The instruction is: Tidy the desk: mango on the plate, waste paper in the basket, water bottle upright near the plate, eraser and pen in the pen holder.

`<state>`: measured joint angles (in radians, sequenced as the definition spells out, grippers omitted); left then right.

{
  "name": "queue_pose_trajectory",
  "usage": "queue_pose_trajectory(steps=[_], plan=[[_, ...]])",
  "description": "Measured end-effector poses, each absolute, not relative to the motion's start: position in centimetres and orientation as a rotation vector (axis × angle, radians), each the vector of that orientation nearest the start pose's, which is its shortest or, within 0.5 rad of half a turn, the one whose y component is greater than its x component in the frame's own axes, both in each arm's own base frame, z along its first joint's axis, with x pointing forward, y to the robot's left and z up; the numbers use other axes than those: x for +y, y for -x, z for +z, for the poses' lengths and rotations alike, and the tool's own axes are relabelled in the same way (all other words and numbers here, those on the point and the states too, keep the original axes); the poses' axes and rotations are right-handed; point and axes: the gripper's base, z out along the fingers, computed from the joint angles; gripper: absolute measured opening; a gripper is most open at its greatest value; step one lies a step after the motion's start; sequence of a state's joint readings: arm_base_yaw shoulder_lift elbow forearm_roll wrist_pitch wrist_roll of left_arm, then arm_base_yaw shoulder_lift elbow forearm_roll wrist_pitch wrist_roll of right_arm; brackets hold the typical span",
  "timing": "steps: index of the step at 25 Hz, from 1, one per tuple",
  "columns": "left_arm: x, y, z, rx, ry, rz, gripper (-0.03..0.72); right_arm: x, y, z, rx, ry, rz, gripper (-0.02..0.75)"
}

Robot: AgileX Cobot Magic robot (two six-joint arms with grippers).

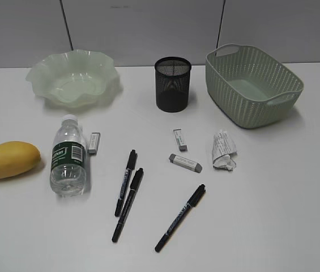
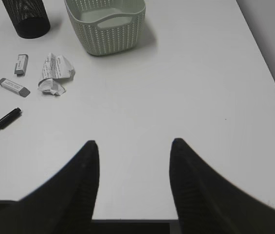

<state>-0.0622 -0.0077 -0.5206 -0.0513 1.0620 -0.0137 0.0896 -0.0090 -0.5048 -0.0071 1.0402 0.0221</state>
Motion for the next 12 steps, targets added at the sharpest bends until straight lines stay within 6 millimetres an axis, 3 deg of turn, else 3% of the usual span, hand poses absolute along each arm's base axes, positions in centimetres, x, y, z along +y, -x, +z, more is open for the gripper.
queue_pose_trajectory(steps=[12], plan=[[-0.35, 0.89, 28.29, 2.017, -0.053, -0.11, 0.445, -0.11, 0.6, 28.02, 2.01, 0.067, 0.063, 0.384]])
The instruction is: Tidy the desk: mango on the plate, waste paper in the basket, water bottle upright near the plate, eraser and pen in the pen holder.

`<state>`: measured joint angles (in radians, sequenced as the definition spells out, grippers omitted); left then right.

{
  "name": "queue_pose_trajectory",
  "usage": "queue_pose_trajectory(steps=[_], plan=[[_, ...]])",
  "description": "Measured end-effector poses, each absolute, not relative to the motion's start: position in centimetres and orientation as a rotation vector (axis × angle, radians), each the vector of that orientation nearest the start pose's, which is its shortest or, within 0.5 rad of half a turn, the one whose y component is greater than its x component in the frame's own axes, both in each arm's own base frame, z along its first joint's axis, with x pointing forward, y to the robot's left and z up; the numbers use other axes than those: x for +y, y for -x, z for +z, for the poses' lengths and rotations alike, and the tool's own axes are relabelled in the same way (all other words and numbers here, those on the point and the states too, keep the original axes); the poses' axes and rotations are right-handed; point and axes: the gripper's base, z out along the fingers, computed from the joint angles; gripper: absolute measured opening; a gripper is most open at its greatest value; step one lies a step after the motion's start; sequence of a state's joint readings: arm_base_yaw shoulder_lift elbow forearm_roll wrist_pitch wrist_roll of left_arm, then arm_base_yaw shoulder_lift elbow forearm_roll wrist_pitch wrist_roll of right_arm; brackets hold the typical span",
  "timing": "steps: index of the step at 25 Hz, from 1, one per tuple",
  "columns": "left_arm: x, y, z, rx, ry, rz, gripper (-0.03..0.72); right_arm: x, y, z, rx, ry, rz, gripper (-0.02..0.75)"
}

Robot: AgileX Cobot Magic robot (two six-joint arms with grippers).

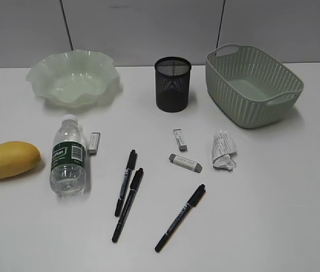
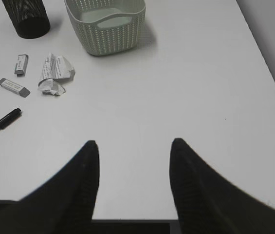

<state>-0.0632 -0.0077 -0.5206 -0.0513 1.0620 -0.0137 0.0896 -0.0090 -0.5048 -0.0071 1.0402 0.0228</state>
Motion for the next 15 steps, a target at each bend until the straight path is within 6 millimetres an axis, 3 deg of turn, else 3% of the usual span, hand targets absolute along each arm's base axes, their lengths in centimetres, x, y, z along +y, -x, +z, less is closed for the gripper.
queue_pose_trajectory(steps=[15], plan=[[-0.35, 0.89, 28.29, 2.017, -0.053, -0.11, 0.445, -0.11, 0.6, 28.02, 2.01, 0.067, 0.063, 0.384]])
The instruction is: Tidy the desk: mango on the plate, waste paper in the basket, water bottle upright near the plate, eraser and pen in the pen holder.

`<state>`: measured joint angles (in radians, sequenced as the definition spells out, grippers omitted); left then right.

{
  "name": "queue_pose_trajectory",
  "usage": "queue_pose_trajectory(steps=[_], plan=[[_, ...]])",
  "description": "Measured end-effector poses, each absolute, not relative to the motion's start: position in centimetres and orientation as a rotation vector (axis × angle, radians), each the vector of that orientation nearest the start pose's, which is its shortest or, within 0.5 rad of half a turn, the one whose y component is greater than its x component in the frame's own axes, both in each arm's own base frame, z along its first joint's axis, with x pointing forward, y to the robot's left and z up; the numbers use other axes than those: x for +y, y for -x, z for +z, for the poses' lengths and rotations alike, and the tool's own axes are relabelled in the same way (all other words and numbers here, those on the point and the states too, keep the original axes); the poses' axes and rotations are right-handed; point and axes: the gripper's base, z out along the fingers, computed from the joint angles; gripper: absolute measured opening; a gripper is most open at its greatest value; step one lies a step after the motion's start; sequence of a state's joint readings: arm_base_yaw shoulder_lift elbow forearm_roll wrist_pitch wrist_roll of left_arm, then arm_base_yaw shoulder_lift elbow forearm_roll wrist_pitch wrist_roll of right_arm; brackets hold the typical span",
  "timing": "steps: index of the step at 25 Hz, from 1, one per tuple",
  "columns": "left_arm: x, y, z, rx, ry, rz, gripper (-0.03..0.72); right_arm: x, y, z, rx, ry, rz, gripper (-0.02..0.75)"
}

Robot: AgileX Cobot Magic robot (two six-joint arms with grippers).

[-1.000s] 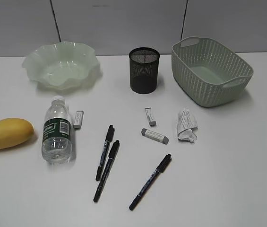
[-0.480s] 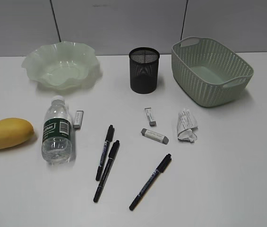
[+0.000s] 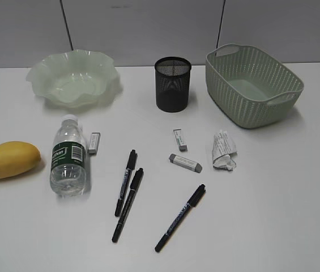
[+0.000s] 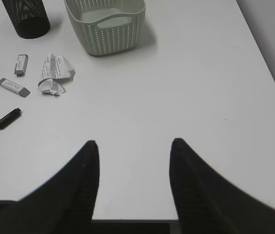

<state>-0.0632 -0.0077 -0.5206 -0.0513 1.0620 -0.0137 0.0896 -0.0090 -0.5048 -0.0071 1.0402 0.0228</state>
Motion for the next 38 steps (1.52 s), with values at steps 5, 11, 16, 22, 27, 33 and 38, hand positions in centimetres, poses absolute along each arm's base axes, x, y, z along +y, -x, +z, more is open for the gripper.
queue_pose_trajectory(steps=[5, 11, 16, 22, 27, 33, 38], plan=[[-0.4, 0.9, 28.3, 2.017, -0.053, -0.11, 0.445, -0.1, 0.6, 28.0, 2.01, 0.067, 0.064, 0.384], [-0.4, 0.9, 28.3, 2.017, -0.053, -0.11, 0.445, -0.1, 0.6, 28.0, 2.01, 0.067, 0.064, 0.384], [-0.4, 0.9, 28.3, 2.017, -0.053, -0.11, 0.445, -0.1, 0.6, 28.0, 2.01, 0.067, 0.064, 0.383], [-0.3, 0.9, 28.3, 2.017, -0.053, -0.103, 0.445, -0.1, 0.6, 28.0, 2.01, 0.066, 0.065, 0.354], [-0.1, 0.7, 28.5, 2.022, -0.092, -0.048, 0.454, -0.1, 0.6, 28.0, 2.01, 0.066, 0.065, 0.343], [0.1, -0.6, 31.4, 2.054, -0.193, 0.051, 0.581, -0.1, 0.6, 28.0, 2.01, 0.067, 0.065, 0.341], [0.2, -4.4, 33.5, 2.164, -0.462, 0.234, 0.608, -0.1, 0.6, 28.0, 2.01, 0.067, 0.065, 0.341]])
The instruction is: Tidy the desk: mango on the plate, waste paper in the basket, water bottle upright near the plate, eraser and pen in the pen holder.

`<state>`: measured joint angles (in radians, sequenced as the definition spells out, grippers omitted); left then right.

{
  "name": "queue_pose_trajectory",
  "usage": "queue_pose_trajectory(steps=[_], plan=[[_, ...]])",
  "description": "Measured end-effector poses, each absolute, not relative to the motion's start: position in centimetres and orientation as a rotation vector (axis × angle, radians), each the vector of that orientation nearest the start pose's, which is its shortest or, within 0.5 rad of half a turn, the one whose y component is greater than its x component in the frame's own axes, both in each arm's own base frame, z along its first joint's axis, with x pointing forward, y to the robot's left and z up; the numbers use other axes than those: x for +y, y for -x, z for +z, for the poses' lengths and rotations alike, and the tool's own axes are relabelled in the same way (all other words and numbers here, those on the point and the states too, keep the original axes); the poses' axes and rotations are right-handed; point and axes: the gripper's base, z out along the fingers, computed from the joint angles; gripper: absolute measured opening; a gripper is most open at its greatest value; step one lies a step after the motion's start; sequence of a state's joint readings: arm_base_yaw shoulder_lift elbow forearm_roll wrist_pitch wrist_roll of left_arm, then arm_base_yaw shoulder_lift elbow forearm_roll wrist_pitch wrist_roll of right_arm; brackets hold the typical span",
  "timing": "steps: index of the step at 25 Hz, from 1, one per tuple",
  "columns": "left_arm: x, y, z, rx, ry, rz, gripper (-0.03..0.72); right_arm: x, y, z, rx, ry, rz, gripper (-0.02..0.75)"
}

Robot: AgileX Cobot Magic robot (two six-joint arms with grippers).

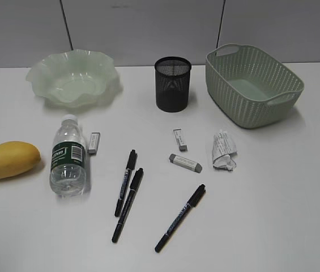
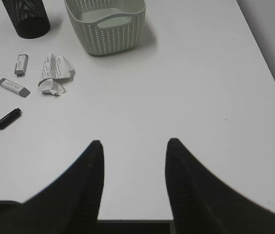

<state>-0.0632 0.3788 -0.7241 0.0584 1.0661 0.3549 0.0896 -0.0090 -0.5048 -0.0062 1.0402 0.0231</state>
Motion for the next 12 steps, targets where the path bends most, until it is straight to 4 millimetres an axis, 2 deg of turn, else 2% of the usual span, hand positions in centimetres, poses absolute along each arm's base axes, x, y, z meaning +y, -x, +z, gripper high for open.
queue_pose_trajectory(steps=[3, 6, 12], plan=[[0.0, -7.5, 33.8, 2.236, -0.72, 0.324, 0.597, -0.1, 0.6, 28.0, 2.01, 0.067, 0.065, 0.341], [-0.2, -11.1, 33.4, 2.331, -0.868, 0.332, 0.589, -0.1, 0.6, 28.0, 2.01, 0.067, 0.065, 0.341], [-1.2, -19.6, 30.0, 2.491, -1.232, 0.221, 0.587, -0.1, 0.6, 28.0, 2.01, 0.067, 0.065, 0.341]])
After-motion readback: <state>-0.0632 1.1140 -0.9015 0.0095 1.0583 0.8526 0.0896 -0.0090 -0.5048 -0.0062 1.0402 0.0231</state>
